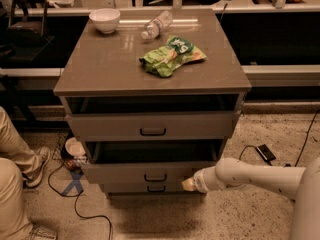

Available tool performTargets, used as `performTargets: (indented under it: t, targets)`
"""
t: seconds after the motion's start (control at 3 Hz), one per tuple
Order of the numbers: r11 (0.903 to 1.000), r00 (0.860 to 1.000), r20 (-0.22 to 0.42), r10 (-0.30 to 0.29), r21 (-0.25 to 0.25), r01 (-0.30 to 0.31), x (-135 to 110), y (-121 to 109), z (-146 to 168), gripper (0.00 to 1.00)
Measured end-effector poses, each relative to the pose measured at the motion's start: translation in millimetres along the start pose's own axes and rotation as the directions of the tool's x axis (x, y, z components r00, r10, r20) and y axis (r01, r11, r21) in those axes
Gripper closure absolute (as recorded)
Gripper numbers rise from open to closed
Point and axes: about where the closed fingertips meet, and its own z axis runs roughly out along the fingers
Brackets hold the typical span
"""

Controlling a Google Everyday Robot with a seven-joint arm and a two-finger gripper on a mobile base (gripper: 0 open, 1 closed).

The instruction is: Close middle drawer

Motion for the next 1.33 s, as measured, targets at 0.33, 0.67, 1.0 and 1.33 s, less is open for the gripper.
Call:
performTargets:
  t: [0.33,0.67,1.0,1.33]
  targets:
    - [0.9999,0.996,0.093,-0.011,0.009,0.011,-37.0,-16.5,2.7,1.0]
    - [0.9997,0.987,0.159,-0.024,0.006,0.024,-65.2,-25.8,5.8,1.0]
    - [0.9991,0.975,0.216,-0.042,0.011,0.041,-91.2,-32.7,7.0,1.0]
    - [0.999,0.972,0.233,-0.043,0.022,0.039,-93.3,-38.2,1.9,1.0]
